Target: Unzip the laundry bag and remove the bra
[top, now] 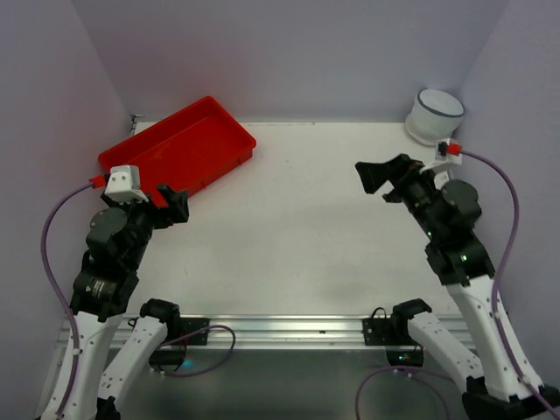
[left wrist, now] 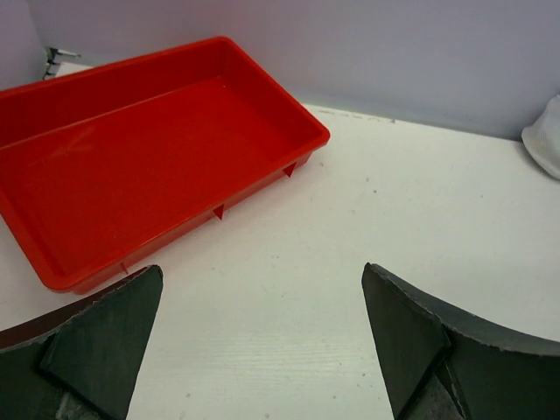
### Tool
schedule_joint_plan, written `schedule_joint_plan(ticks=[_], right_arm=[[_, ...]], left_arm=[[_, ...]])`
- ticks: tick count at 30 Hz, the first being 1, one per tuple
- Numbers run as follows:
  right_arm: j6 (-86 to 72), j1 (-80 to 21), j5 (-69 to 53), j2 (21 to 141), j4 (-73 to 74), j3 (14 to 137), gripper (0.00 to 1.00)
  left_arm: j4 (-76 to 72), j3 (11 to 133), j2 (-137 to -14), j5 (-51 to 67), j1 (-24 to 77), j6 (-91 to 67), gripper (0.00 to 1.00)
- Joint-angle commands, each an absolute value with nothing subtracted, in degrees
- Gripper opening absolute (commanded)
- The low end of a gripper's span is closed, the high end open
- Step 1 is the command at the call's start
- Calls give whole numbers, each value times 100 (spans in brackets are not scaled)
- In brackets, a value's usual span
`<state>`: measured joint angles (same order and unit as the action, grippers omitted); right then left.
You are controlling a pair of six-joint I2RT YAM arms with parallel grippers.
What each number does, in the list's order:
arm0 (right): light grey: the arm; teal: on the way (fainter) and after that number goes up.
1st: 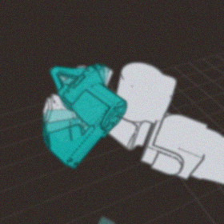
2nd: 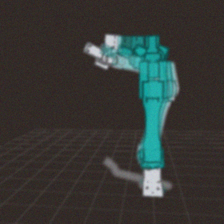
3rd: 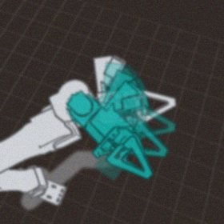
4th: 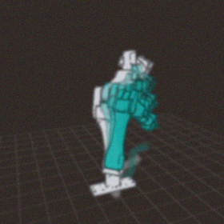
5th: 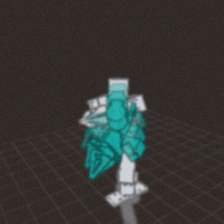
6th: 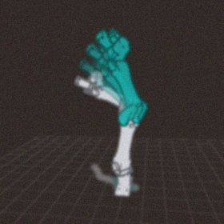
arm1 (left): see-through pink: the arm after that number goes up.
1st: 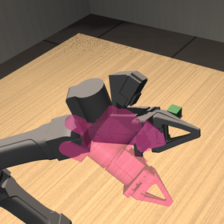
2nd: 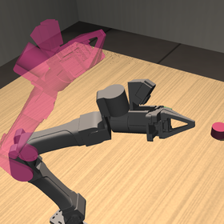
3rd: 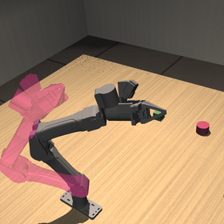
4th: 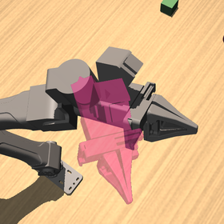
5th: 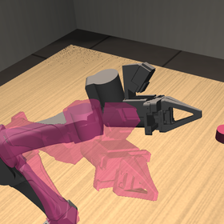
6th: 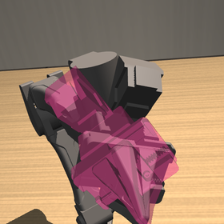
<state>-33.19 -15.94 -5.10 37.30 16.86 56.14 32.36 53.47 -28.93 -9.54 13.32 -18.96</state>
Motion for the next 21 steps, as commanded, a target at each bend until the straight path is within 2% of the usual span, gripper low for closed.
schedule_joint_plan(ticks=[1, 8, 14, 21], right_arm=[[-4007, -1564, -248, 4875, 643, 5686, 99], [-4734, -1241, 1984, 7415, 35, 6949, 99], [-5694, -352, 2292, 9505, 158, 8443, 99], [-6450, 165, 3067, 11212, 202, 9834, 95]], left_arm=[[2576, 5186, -3137, -598, 1380, -2021, 100], [1935, 4852, -3463, -764, 1380, -1802, 100], [1082, 4360, -3332, -975, 1380, -1451, 100], [273, 3771, -2901, -1257, 1371, -1292, 100]])
